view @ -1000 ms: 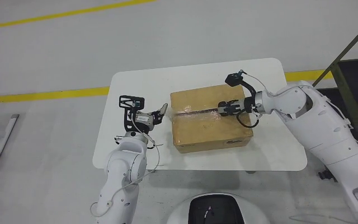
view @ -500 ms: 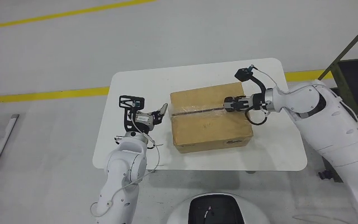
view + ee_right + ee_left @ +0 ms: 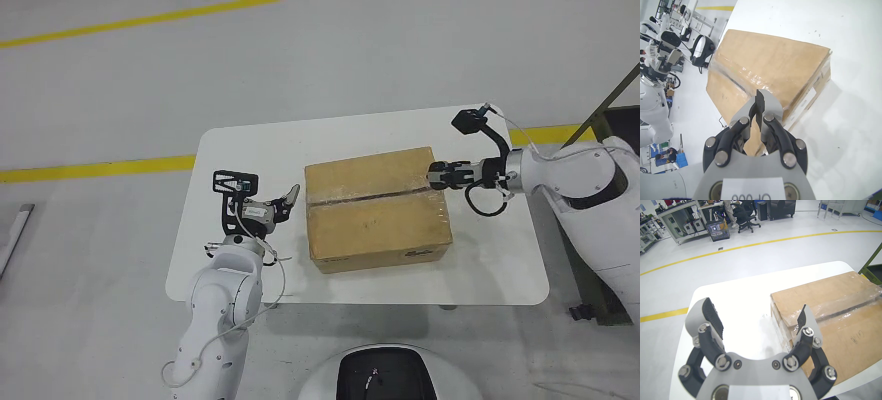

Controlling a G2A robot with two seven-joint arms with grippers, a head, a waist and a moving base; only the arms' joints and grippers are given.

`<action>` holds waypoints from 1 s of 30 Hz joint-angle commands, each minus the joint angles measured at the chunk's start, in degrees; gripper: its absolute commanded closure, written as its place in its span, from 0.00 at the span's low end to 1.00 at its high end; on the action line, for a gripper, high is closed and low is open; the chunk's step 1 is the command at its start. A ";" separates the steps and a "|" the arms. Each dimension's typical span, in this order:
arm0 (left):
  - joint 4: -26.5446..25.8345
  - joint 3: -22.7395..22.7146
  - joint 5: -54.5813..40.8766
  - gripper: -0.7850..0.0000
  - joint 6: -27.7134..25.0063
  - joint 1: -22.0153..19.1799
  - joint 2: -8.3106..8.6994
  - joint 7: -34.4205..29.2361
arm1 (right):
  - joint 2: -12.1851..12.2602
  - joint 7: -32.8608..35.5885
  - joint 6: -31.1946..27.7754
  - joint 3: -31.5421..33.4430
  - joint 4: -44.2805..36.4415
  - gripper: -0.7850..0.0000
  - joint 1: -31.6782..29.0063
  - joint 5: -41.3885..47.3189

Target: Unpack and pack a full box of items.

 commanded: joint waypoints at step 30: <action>11.48 13.36 1.14 1.00 -6.91 -9.80 -1.66 -1.40 | 0.10 0.58 1.87 -4.91 4.32 1.00 3.23 -2.68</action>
